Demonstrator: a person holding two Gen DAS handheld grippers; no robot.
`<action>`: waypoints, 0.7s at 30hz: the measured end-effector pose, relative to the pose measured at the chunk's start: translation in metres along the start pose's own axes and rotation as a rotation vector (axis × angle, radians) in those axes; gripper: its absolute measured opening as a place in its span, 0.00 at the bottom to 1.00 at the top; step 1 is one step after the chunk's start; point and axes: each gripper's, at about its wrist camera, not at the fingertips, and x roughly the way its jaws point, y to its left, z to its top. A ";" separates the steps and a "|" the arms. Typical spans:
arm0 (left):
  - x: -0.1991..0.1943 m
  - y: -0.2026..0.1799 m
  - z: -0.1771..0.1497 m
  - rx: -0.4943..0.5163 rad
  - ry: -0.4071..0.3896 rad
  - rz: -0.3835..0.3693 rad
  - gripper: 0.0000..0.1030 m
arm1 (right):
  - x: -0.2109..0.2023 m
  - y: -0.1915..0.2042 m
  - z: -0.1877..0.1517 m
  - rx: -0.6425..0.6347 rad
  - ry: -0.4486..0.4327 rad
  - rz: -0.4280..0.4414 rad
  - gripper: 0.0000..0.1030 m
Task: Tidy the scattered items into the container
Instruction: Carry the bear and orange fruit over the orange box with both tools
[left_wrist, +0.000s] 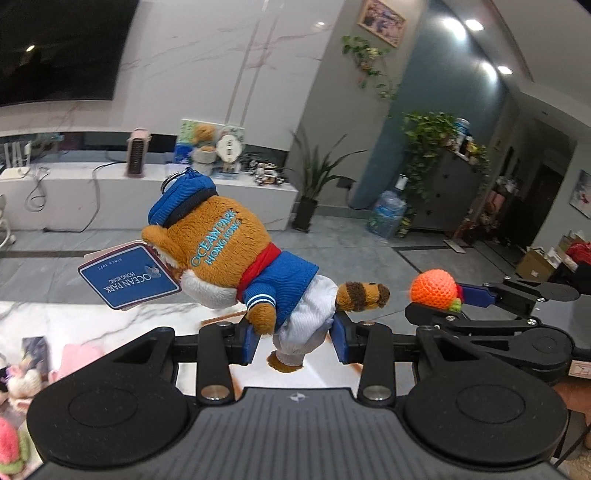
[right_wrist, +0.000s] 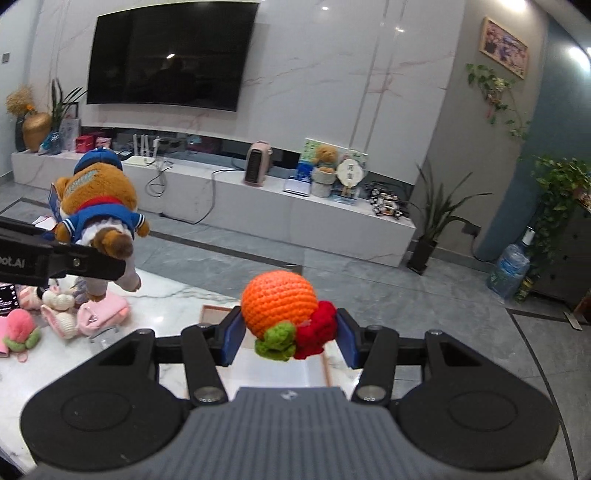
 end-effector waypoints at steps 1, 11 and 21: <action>0.002 -0.005 0.002 0.006 0.001 -0.007 0.44 | -0.002 -0.007 0.000 0.003 0.000 -0.010 0.53; 0.032 -0.036 0.003 0.026 0.030 -0.059 0.44 | 0.010 -0.049 -0.012 0.021 0.035 -0.057 0.53; 0.086 -0.034 -0.035 0.008 0.174 -0.060 0.44 | 0.062 -0.064 -0.052 0.044 0.158 -0.028 0.53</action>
